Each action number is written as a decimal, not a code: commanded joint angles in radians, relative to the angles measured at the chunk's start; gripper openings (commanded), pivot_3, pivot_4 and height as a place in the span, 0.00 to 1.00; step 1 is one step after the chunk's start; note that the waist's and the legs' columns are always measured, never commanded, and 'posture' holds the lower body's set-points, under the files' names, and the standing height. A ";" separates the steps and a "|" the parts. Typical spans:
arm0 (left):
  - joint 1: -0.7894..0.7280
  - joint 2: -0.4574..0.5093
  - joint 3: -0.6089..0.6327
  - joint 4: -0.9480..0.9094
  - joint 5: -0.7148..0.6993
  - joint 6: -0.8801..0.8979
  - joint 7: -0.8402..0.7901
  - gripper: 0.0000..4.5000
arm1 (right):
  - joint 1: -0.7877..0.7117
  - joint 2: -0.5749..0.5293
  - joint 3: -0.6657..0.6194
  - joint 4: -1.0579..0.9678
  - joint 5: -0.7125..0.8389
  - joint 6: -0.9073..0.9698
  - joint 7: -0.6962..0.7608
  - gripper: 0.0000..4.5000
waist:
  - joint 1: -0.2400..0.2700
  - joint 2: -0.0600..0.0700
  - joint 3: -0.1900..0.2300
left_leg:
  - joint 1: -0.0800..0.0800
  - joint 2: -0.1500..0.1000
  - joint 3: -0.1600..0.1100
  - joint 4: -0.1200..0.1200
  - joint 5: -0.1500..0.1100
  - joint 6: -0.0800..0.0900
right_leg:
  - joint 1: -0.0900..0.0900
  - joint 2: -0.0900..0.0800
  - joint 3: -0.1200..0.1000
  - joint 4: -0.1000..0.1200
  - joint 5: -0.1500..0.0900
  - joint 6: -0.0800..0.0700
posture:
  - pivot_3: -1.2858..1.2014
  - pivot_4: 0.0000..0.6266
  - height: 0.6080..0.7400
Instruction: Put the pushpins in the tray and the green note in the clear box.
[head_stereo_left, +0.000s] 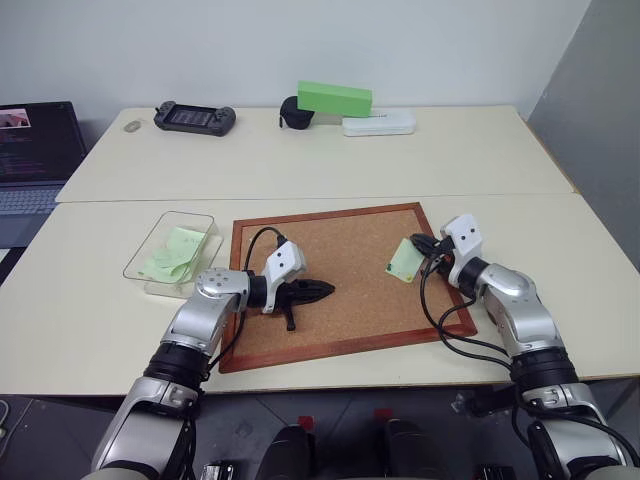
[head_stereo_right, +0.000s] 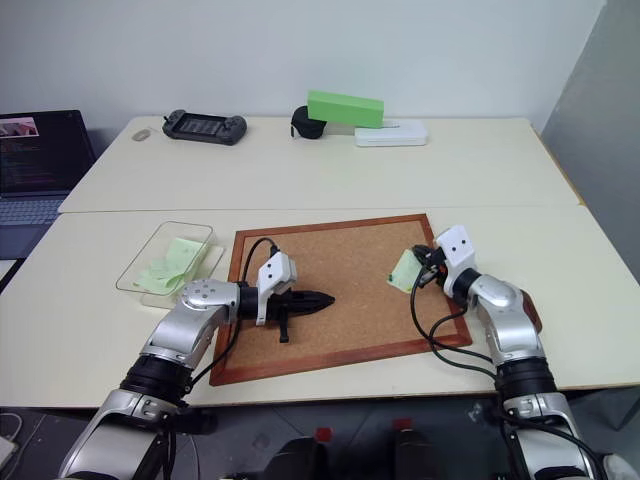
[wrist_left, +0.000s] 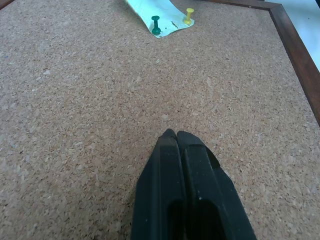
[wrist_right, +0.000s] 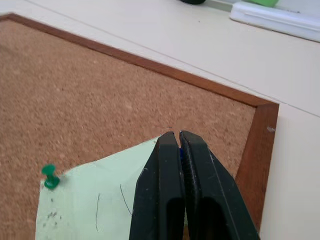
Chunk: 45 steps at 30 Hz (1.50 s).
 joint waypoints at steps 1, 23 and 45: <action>0.020 0.005 -0.027 -0.003 0.021 0.014 -0.004 0.00 | 0.032 -0.018 0.000 -0.091 0.000 0.032 0.008 0.01 | 0.000 0.000 0.000 | 0.000 0.000 0.000 0.000 0.000 0.000 | 0.000 0.000 0.000 0.000 0.000 0.000 | 0.52 0.24 1.00; 0.028 0.007 -0.029 -0.002 0.019 0.000 -0.014 0.00 | 0.275 -0.118 -0.228 -0.512 0.071 0.247 -0.132 0.01 | 0.004 0.000 0.000 | -0.002 0.000 -0.001 0.000 0.000 0.000 | 0.000 -0.001 -0.001 -0.001 0.000 0.000 | 0.52 0.24 1.00; 0.010 0.008 -0.037 0.037 0.027 -0.022 -0.037 0.00 | 0.506 -0.057 -0.398 -0.716 0.164 0.500 -0.300 0.14 | 0.001 0.003 -0.002 | -0.001 0.000 0.000 -0.001 0.000 0.000 | 0.001 0.000 0.001 -0.001 0.000 0.000 | 0.52 0.24 1.00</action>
